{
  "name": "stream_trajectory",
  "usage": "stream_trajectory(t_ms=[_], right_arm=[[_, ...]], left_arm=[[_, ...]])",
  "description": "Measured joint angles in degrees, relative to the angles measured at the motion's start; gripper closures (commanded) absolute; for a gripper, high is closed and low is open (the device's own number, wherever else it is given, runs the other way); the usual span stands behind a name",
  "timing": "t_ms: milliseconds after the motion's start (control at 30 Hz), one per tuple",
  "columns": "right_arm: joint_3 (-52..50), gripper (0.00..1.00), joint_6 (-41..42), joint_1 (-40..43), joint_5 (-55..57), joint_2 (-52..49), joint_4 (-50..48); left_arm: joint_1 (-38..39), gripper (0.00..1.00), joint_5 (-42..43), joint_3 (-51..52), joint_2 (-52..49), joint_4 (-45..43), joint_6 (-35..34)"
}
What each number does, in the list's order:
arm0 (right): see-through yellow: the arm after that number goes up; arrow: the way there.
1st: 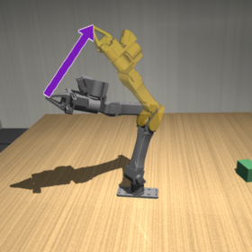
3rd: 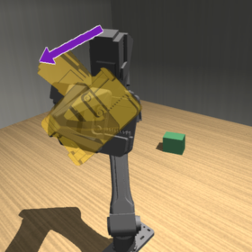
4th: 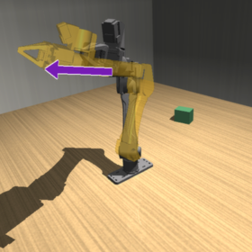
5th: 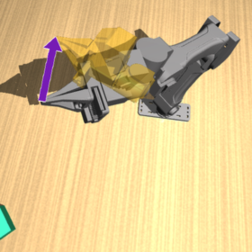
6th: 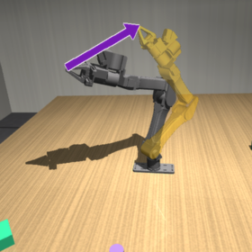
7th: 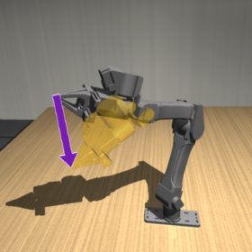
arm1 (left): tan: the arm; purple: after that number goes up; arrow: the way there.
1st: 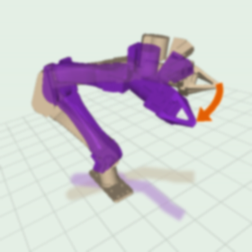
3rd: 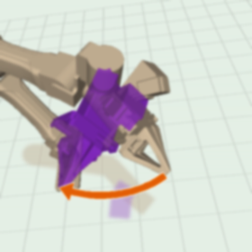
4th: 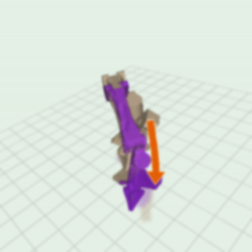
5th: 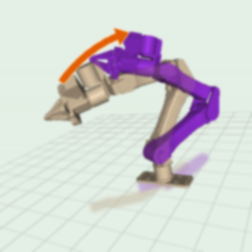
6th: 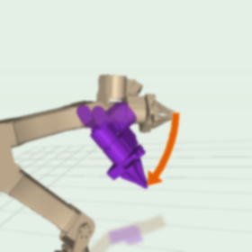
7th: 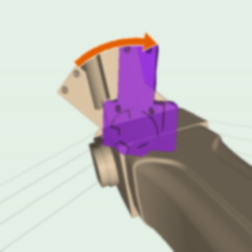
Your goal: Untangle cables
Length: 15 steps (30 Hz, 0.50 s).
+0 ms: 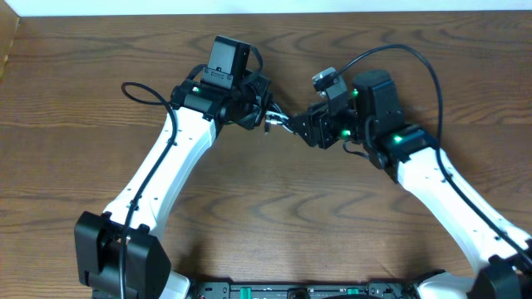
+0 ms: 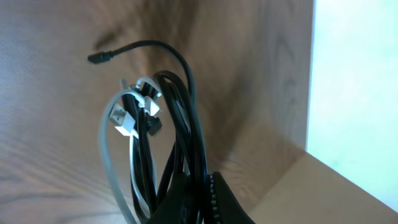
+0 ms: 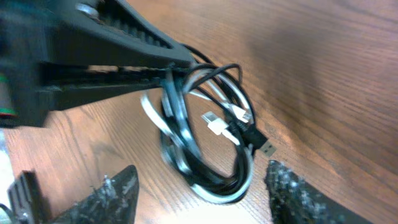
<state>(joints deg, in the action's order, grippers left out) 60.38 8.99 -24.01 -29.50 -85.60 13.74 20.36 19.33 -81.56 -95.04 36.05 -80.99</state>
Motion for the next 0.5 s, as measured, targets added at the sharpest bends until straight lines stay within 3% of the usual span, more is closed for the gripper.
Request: stream_trajectory(t_ms=[333, 500], right_arm=[[0.0, 0.49, -2.7, -1.4, -0.5, -4.8, -4.7], [0.0, 0.63, -3.3, -2.7, -0.8, -6.1, -5.5]], left_arm=[[0.0, 0.92, -0.2, 0.0, 0.0, 1.8, 0.3], [0.0, 0.92, 0.2, 0.0, 0.0, 2.5, 0.4]])
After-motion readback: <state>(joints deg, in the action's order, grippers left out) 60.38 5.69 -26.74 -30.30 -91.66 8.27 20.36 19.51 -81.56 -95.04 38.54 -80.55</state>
